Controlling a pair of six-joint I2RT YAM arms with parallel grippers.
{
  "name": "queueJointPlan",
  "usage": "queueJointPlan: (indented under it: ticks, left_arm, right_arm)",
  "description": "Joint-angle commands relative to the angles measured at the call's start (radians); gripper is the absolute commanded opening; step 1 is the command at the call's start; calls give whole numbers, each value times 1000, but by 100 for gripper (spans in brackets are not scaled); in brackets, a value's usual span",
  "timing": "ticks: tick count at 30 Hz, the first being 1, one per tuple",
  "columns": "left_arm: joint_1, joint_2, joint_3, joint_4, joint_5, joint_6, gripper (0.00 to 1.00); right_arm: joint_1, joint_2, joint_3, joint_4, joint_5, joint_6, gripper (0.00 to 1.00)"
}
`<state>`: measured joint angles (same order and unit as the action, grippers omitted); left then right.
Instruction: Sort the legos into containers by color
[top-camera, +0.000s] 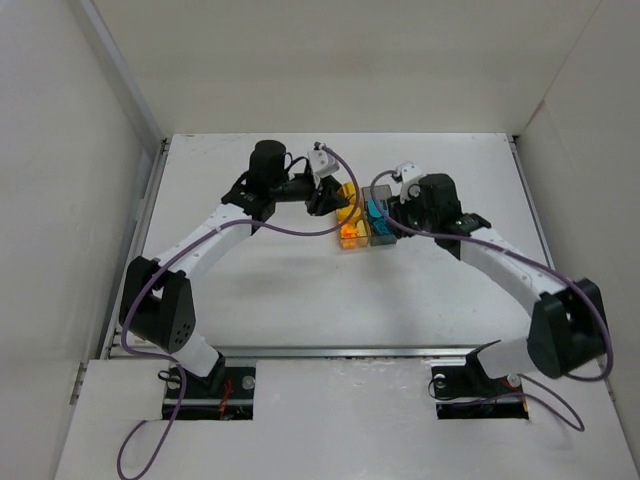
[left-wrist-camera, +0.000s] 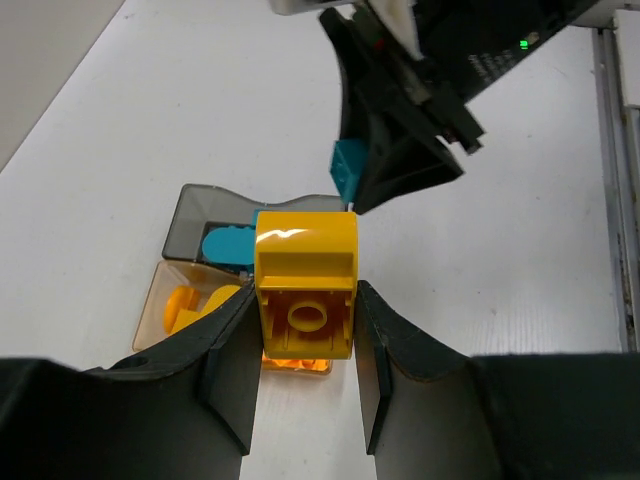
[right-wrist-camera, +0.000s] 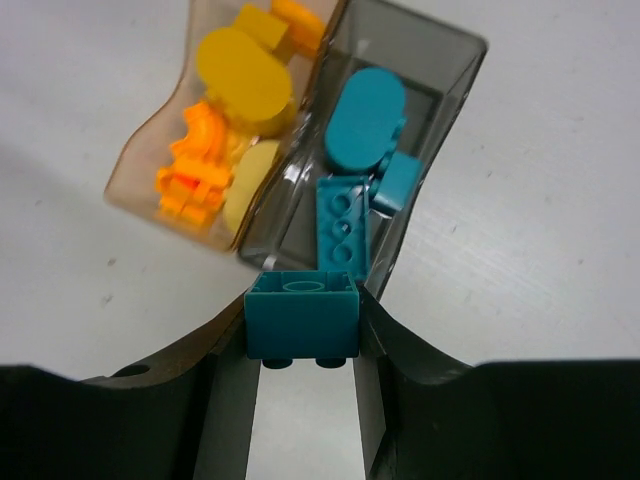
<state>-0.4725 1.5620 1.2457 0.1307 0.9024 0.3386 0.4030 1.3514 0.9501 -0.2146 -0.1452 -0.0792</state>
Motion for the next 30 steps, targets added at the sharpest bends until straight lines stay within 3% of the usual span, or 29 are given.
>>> queueJointPlan:
  ticks: [1, 4, 8, 11, 14, 16, 17, 19, 20, 21, 23, 30]
  left_arm:
    - [-6, -49, -29, 69, -71, -64, 0]
    - [-6, -59, -52, 69, -74, -64, 0]
    - [-6, -59, -52, 79, -30, -37, 0]
    - [-6, -59, -52, 58, -46, -6, 0]
    - [-15, -47, -63, 96, -132, -29, 0]
    - [-26, -36, -72, 96, -172, -29, 0]
    - [-26, -23, -72, 96, -189, -38, 0]
    - [-26, -13, -72, 96, -227, -38, 0]
    - [-26, -4, -72, 96, -243, -38, 0]
    - [-37, -3, -72, 96, -256, -38, 0]
    - [-47, 16, -72, 96, -280, -29, 0]
    - [-60, 111, -39, 107, -301, -49, 0]
  right_arm:
    - [-30, 124, 140, 64, 99, 38, 0]
    - [-59, 207, 205, 54, 17, 38, 0]
    - [-59, 166, 201, 66, -126, -13, 0]
    - [-46, 134, 180, 75, -2, -1, 0]
    - [-56, 221, 263, 3, 30, 12, 3]
    - [-56, 288, 318, -38, 1, 21, 10]
    - [-56, 345, 347, -49, 1, 30, 21]
    - [-56, 376, 348, -34, -10, 51, 31]
    - [-56, 385, 348, -22, -10, 52, 45]
    - [-56, 385, 339, -13, -10, 61, 50]
    - [-56, 385, 338, 0, -22, 61, 51]
    - [-56, 414, 386, -11, -43, 18, 72]
